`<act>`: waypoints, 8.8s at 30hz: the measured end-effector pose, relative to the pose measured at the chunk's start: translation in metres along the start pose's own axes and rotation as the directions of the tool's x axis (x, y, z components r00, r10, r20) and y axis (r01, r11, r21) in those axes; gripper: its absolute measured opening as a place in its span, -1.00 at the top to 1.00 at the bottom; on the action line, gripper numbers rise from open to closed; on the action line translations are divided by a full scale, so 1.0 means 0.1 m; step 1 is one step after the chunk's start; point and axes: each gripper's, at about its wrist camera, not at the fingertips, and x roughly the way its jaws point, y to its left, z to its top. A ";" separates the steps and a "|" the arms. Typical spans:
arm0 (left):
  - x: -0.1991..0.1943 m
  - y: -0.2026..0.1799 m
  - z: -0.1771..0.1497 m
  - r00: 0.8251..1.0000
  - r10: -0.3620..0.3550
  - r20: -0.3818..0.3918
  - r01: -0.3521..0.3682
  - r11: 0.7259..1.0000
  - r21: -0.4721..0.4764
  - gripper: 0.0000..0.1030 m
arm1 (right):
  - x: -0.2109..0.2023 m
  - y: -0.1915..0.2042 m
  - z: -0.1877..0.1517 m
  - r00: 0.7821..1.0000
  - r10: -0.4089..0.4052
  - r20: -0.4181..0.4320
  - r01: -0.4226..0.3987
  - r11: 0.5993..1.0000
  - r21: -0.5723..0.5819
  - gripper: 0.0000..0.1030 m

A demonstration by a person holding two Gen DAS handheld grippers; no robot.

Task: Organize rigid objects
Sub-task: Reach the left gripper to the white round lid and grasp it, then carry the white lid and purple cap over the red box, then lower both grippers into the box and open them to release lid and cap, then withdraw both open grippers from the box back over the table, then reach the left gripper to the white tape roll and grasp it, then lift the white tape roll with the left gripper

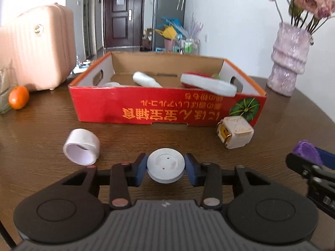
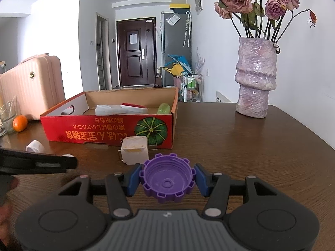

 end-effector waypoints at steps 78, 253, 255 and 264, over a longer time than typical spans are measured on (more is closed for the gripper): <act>-0.02 0.41 0.77 0.971 0.071 0.230 -0.057 0.996 -0.068 0.22 | 0.63 0.38 0.69 0.974 0.024 0.227 -0.062 0.985 0.163 -0.04; -0.14 0.85 0.15 0.979 0.169 0.110 -0.159 0.983 -0.090 0.15 | 0.05 0.32 0.00 0.997 -0.006 0.080 -0.002 0.995 0.095 -1.00; -0.20 0.84 0.12 0.980 0.163 0.116 -0.153 0.984 -0.087 0.15 | 0.06 0.32 0.00 0.997 -0.005 0.076 -0.002 0.996 0.093 -1.00; -0.48 0.77 -0.06 0.980 0.143 0.138 -0.136 0.989 -0.065 0.15 | 0.12 0.36 0.01 0.999 0.004 0.054 -0.008 0.998 0.066 -1.00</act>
